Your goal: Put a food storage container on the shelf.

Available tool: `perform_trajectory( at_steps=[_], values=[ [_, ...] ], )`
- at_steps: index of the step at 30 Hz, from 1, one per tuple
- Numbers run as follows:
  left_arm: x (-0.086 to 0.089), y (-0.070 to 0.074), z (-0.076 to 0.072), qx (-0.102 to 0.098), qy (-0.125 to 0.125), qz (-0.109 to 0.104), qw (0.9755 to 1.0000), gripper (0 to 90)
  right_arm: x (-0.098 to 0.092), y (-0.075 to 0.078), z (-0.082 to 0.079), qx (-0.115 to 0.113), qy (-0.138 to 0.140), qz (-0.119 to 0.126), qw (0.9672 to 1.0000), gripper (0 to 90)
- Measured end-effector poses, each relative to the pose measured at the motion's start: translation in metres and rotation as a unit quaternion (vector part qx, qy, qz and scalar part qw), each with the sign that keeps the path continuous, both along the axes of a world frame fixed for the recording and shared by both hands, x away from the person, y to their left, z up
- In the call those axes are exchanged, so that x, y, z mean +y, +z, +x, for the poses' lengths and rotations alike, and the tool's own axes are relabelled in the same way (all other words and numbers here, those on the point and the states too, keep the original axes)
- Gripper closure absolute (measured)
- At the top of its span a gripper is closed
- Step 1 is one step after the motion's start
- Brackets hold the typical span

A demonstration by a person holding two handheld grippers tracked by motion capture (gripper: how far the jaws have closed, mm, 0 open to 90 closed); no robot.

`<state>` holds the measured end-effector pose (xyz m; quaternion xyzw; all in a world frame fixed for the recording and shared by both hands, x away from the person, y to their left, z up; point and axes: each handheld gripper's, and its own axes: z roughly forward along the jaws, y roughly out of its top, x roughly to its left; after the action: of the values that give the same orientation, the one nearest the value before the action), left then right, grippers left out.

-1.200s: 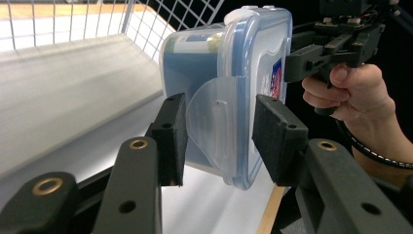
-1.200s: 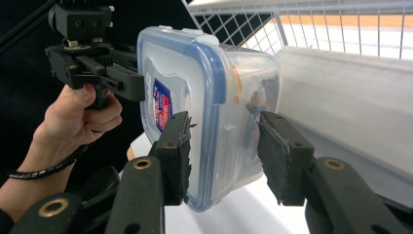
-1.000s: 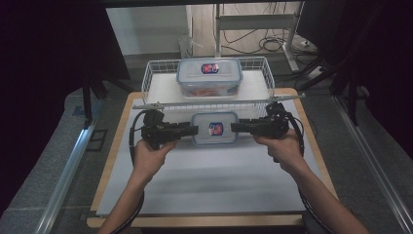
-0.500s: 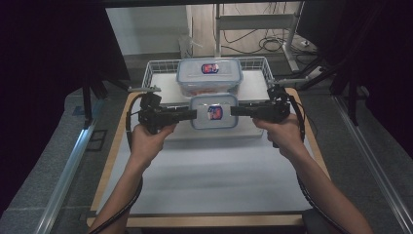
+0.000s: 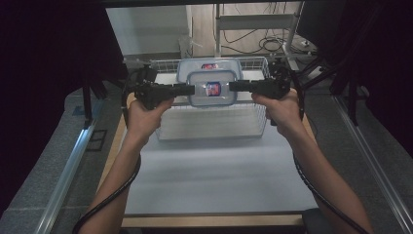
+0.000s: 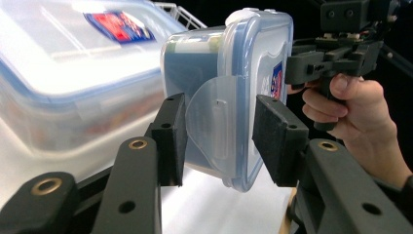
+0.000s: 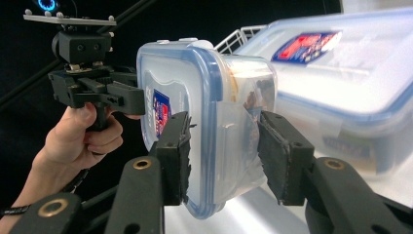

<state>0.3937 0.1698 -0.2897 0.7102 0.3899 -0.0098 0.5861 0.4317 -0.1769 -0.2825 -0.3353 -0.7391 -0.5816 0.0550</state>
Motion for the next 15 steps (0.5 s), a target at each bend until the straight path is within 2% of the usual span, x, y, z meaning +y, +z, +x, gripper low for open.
perform_trajectory(
  at_steps=[6, 15],
  values=[
    [0.005, 0.009, 0.02, 0.009, 0.004, -0.016, 0.9998, 57.1, 0.005, 0.01, 0.016, 0.001, -0.011, 0.002, 0.9999, 55.7],
    [0.006, 0.016, 0.043, 0.021, 0.015, -0.024, 0.9994, 57.1, 0.009, 0.021, 0.039, 0.012, -0.03, 0.008, 0.9995, 55.0]
  ],
)
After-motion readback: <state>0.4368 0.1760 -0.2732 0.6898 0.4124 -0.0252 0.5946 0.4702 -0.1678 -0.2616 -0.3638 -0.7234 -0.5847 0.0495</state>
